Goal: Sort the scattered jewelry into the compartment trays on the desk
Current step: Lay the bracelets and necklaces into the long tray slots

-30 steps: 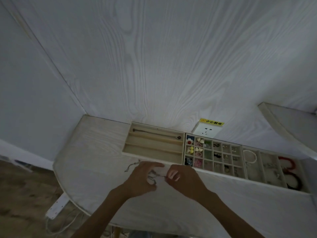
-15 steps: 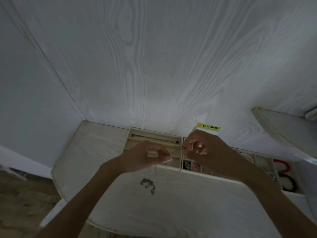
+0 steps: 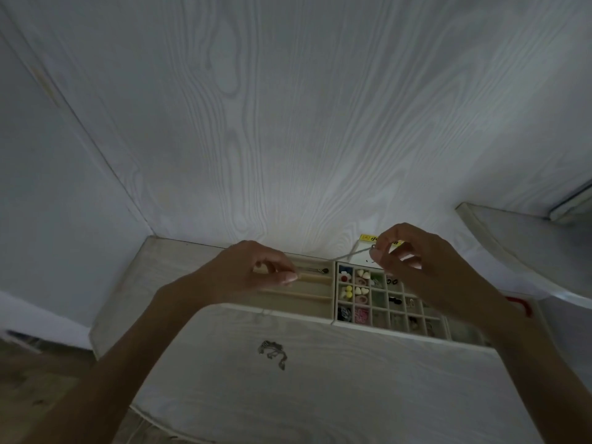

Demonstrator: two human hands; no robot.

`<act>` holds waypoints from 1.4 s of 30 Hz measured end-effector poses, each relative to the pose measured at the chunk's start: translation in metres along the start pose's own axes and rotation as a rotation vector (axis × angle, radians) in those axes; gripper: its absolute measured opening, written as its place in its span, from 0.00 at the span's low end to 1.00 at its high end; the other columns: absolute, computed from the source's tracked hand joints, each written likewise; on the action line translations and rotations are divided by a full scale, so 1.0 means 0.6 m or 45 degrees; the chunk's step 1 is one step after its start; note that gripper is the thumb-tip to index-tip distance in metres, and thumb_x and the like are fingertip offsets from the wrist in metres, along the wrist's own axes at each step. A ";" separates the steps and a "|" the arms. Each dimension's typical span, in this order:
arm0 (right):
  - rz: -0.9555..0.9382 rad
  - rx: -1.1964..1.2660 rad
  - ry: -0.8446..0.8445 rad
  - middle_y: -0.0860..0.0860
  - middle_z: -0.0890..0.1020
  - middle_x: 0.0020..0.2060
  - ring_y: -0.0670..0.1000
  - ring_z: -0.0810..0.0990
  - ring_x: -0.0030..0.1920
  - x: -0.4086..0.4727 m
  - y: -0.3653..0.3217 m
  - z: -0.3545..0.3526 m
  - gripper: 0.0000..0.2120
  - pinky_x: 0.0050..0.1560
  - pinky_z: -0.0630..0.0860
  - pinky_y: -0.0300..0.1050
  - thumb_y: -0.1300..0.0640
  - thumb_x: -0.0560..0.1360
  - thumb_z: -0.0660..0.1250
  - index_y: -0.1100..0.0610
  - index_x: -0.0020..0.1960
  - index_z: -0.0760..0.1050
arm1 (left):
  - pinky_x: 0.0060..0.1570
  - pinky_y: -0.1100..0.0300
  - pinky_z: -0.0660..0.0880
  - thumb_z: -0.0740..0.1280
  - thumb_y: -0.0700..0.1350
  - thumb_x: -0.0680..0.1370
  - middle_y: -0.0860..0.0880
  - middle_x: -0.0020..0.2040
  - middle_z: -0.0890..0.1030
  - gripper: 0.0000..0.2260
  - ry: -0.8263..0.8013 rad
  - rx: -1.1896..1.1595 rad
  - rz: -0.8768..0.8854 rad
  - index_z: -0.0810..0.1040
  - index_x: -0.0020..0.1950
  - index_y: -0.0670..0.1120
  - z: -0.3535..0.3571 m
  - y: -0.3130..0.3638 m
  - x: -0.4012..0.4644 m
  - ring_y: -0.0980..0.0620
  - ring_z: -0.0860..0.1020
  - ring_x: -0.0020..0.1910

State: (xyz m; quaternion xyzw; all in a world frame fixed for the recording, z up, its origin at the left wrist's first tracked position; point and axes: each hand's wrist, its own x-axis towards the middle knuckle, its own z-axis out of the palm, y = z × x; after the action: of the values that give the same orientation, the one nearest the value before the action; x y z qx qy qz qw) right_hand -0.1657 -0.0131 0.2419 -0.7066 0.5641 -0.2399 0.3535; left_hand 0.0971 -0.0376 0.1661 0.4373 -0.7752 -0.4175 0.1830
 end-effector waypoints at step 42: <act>-0.060 -0.385 -0.063 0.43 0.74 0.44 0.44 0.76 0.40 0.103 0.077 0.136 0.04 0.43 0.71 0.41 0.52 0.77 0.64 0.48 0.44 0.70 | 0.41 0.74 0.67 0.74 0.59 0.68 0.61 0.48 0.78 0.26 -0.071 0.181 -0.245 0.74 0.65 0.58 0.081 -0.165 0.095 0.64 0.74 0.42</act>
State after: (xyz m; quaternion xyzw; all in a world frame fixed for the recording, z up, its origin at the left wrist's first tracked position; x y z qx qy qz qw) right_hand -0.1193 -0.0594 0.1510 -0.7705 0.5681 -0.1431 0.2512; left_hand 0.0860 -0.0878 0.0532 0.5097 -0.7621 -0.3893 0.0890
